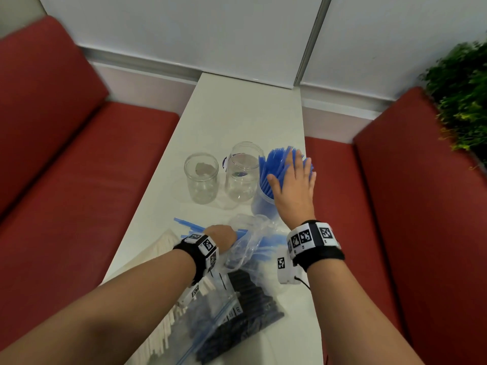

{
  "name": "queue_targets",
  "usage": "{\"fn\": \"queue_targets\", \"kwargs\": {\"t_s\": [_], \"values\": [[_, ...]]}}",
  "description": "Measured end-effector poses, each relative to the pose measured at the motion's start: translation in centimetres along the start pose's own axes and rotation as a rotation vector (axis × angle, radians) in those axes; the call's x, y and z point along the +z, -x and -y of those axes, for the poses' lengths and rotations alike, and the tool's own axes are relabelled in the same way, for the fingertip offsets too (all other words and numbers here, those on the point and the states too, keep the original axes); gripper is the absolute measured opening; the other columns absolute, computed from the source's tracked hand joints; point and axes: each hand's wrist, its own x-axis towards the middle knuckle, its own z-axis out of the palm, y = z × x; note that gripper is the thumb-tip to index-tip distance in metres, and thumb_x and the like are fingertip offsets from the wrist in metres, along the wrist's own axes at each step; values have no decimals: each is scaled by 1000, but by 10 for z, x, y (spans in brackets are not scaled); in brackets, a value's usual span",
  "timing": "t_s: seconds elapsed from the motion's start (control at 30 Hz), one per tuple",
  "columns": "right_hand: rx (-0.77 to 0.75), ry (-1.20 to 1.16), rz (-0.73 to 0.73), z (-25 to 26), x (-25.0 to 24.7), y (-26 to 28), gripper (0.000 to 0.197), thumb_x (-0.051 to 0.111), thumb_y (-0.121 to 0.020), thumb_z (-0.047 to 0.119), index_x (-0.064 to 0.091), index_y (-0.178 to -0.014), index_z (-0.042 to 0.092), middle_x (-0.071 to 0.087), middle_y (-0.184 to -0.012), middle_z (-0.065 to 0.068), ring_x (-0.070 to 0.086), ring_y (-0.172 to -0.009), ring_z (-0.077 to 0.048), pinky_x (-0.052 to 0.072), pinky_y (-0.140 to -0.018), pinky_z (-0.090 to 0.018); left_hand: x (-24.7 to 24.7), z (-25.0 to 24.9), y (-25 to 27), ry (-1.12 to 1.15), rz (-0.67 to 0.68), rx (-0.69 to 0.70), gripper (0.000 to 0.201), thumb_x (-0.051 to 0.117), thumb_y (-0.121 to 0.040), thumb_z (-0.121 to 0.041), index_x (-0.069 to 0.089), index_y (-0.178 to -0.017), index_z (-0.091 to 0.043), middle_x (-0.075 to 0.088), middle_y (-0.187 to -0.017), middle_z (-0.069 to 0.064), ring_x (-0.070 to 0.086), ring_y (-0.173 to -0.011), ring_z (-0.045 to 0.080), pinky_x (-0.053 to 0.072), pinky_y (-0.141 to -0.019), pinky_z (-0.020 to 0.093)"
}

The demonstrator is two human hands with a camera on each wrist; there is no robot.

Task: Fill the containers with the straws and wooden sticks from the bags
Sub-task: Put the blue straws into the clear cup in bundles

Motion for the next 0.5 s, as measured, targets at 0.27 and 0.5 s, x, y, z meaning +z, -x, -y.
{"fn": "queue_targets", "kwargs": {"t_s": [0.27,0.5], "values": [[-158,-400,-525,20,-22,37,60,53,-99,25,33,-155,21,32,-159,-4,11,-150,1,15,-125,-30,-18,-3,29,-165,-65,-48,32,35,-104,-16,56,-127,-11,59,-128,7,57,-118,27,43,-95,40],[-148,-422,-158,42,3,84,36,51,-93,-1,68,-123,10,69,-123,-6,62,-116,-19,49,-104,-39,-63,-9,62,-411,39,-143,27,46,-101,-18,60,-123,-15,59,-129,4,56,-120,25,43,-100,41]]}}
